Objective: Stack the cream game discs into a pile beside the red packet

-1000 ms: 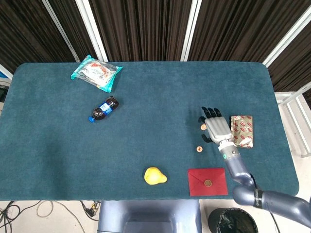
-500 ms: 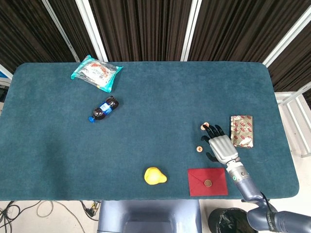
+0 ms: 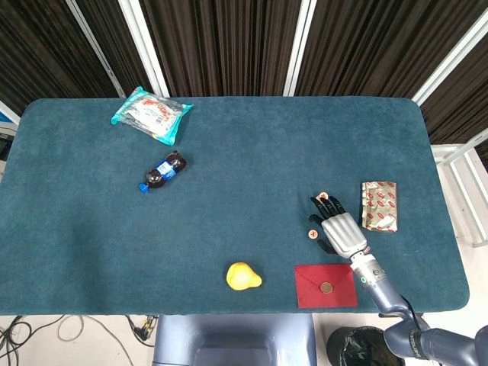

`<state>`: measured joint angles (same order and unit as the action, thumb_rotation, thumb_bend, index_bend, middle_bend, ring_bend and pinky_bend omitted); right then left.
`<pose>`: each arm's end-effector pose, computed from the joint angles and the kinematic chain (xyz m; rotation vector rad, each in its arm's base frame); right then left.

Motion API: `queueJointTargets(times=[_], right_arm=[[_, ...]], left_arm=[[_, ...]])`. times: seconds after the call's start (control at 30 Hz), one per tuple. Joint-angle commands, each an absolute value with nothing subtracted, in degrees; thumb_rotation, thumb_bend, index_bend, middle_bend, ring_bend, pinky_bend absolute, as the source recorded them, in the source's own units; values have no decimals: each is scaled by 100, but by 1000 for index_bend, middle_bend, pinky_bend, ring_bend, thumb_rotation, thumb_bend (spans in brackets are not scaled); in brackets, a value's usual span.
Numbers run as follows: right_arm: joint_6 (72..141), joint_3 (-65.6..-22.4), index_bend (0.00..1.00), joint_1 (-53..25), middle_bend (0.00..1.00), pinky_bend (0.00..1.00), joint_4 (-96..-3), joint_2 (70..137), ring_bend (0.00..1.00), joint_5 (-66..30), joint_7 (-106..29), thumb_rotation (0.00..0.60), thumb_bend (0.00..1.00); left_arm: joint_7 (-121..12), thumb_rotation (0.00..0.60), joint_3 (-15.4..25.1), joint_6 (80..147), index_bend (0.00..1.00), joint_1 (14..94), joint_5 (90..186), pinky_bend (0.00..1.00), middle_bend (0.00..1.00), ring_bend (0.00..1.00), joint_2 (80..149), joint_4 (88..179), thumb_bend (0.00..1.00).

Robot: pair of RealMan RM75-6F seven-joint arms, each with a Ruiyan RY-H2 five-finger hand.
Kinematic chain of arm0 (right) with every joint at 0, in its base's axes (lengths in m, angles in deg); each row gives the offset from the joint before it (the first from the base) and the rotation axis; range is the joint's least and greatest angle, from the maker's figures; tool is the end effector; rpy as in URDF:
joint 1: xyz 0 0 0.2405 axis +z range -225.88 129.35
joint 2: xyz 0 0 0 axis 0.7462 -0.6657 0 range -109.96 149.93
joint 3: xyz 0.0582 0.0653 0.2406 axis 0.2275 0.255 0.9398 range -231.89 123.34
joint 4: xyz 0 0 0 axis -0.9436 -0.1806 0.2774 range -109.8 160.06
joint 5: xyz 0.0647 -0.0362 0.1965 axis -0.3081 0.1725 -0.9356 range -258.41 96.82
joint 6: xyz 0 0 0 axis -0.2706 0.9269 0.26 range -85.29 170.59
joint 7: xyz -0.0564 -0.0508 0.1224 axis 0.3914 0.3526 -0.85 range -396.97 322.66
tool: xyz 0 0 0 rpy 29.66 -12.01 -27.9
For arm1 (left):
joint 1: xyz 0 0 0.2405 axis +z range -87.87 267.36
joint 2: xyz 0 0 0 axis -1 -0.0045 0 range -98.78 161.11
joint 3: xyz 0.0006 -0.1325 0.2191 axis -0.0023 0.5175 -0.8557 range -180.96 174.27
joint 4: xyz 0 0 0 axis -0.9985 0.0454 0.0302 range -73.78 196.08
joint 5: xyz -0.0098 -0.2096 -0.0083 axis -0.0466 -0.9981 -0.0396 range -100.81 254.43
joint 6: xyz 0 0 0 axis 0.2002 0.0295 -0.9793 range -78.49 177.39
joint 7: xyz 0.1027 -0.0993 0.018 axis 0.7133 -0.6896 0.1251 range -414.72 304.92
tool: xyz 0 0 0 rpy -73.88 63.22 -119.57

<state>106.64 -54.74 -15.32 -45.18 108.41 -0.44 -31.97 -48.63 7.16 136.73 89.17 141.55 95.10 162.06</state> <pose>-0.2467 -0.3094 -0.0003 1.8685 -0.8314 0.8662 -0.3321 0.1721 0.1844 -0.9506 -1.0234 -0.7796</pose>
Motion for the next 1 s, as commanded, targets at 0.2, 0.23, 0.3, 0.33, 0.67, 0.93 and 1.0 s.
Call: queueJointTargets(times=[0.2,0.23,0.3,0.33,0.67,0.93,1.0], right_arm=[[10484,-5399,340,-1477,0,0,-4353,10953,0,28,-3186,600,411],[10454,-5384,348,-1473,0,0,-4334,10963,0,19,-3193,600,411],[10384,-5363,359,-1464,0,0,-4302,10972,0,4,-3214,600,411],[10363,-5357,365,-1464,0,0,-4290,10976,0,-4,-3225,600,411],[10219,-5329,429,-1481,0,0,-4116,11057,0,18,-3300,600,411],[10176,-5297,459,-1482,0,0,-4021,11124,0,77,-3318,600,411],[10158,-5290,461,-1480,0,0,-4013,11133,0,79,-3308,600,411]], left_arm=[[-4858,600,720,13681,52,8918,14161,0,0,0,9507,16206,631],[-4862,600,721,13686,52,8920,14162,0,0,0,9507,16206,631],[-4864,600,722,13690,52,8922,14163,0,0,0,9506,16202,631],[-4864,600,722,13690,52,8922,14164,0,0,0,9506,16202,631],[-4855,600,718,13705,52,8924,14183,0,0,0,9516,16195,631],[-4857,600,721,13705,51,8923,14187,0,0,0,9519,16190,631],[-4856,600,720,13705,51,8923,14188,0,0,0,9518,16190,631]])
